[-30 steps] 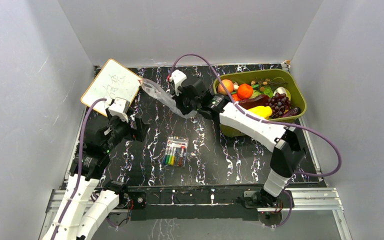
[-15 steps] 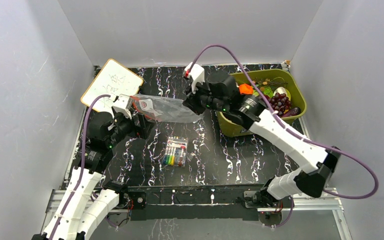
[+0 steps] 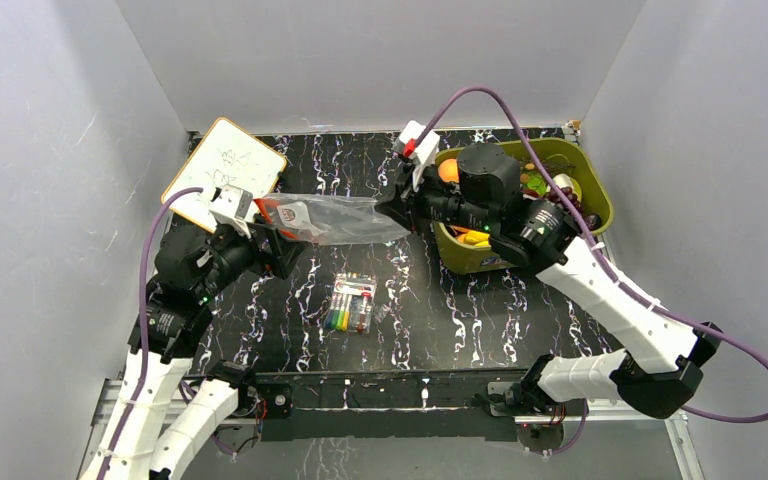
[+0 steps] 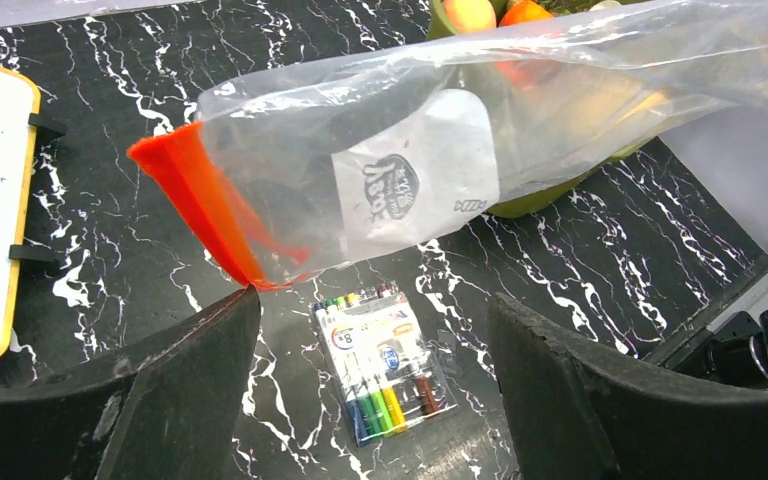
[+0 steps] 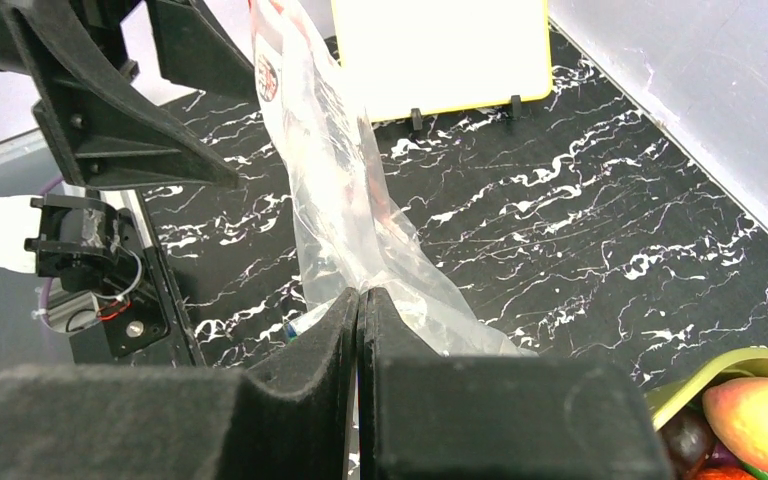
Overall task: Place the food in the zip-top bag and seal the zipper
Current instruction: Open the zipper of the food storage bag.
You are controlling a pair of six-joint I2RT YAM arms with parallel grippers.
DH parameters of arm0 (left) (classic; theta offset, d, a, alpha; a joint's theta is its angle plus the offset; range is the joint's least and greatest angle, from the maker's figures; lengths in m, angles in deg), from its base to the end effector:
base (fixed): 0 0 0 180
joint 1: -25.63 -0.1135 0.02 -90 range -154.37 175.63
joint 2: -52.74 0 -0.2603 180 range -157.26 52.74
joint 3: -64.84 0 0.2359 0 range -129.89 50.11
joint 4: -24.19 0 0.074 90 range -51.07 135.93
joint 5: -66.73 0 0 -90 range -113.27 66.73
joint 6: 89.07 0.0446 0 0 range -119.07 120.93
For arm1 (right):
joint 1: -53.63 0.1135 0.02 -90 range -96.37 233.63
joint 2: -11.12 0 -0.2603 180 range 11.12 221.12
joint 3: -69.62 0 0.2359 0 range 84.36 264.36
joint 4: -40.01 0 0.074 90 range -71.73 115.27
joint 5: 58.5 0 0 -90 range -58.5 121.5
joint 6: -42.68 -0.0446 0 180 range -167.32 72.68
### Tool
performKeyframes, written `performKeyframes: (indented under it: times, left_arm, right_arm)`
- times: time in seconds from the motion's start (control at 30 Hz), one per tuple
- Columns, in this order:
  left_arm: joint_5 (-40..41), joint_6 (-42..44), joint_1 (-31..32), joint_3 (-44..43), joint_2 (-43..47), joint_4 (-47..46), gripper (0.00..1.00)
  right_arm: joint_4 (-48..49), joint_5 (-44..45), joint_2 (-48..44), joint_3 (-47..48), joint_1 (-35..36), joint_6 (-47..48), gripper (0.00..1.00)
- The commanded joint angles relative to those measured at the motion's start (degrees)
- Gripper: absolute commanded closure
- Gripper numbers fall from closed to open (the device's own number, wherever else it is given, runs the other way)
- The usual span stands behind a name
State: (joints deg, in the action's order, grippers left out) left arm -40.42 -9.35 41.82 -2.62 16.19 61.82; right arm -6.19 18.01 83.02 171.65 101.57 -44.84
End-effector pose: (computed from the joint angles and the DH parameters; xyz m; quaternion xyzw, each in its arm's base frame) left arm 0.1203 -0.0486 0.3760 0.1370 0.7329 -0.2589 0.6141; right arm 0.1637 0.1970 0.4468 -0.4019 0.6878 0.3173 0.5145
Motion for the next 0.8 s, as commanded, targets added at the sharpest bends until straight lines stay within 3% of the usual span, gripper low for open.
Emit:
performKeyframes:
  times: [0.0,0.3,0.4,0.47,0.53,0.6,0.7,0.77]
  left_arm:
    - [-1.3,-0.6,-0.2,-0.6,0.4,0.0,0.18]
    - [-0.2,0.2,-0.2,0.9,0.8,-2.7,0.15]
    - [-1.1,0.6,-0.2,1.7,1.7,-4.5,0.19]
    - [-3.3,0.6,-0.2,1.3,2.0,-5.4,0.38]
    - [-6.0,0.0,-0.3,0.9,2.1,-6.0,0.64]
    - [-7.3,-1.5,-0.2,0.8,2.4,-6.5,0.80]
    - [-8.7,-3.8,-0.2,0.8,2.6,-7.4,1.00]
    - [-10.2,-5.7,-0.1,1.1,2.6,-8.8,1.00]
  right_arm:
    - [4.1,-1.5,-2.3,0.0,-0.1,-1.1,1.00]
    - [6.7,-3.7,-3.2,-1.0,-0.1,-3.1,1.00]
    - [7.1,-4.5,-3.6,-1.2,-0.1,-3.4,1.00]
    - [7.0,-3.8,-3.7,-1.3,-0.1,-3.4,1.00]
    - [7.2,-2.7,-3.7,-1.6,-0.1,-3.5,1.00]
    - [8.0,-0.8,-3.7,-2.3,-0.1,-3.6,1.00]
    - [9.5,5.0,-3.2,-3.1,-0.3,-3.8,1.00]
    - [10.6,10.8,-2.1,-3.0,-0.4,-4.0,1.00]
